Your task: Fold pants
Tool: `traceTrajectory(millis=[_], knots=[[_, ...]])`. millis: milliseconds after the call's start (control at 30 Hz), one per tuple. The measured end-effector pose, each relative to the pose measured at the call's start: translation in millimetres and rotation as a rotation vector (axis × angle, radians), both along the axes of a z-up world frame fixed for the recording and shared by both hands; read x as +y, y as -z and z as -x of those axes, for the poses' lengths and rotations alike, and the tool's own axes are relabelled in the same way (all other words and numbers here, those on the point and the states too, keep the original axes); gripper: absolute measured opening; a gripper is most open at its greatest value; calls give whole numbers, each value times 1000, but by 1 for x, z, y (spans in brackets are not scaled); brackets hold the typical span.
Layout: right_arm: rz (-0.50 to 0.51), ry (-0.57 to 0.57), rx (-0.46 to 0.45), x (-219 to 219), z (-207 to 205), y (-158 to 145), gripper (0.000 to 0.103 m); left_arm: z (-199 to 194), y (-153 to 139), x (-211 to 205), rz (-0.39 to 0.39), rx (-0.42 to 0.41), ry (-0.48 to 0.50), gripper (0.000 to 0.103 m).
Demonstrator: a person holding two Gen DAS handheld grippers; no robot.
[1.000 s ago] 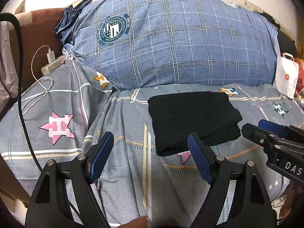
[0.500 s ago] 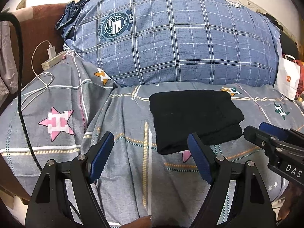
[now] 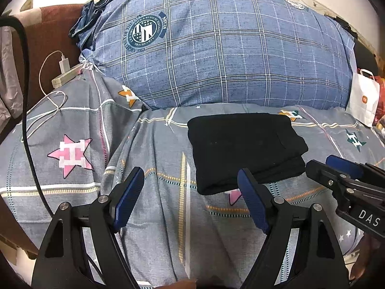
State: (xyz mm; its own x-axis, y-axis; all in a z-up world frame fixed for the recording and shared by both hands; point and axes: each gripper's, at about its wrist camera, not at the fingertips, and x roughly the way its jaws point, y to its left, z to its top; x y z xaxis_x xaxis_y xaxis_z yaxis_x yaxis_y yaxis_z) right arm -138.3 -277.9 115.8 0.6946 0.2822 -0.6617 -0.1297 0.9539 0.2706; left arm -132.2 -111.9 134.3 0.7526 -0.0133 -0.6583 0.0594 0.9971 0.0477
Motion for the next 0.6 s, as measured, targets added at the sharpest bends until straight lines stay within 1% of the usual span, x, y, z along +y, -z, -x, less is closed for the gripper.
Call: traceTrajectory(millis=[367,467,567,600], knots=[[-5,2,6,0,-1,1,51,0,1,-1,6,8,1,80],[-6,6,7,-2,0,1,51,2,2,-3,14,7,25,80],[-7,6,9,-4,1,1,51,10,-1,-9,-16,-16,34,80],[-6,6,8,-4,2,0,51,11,-2,-9,-13,-16,37,80]])
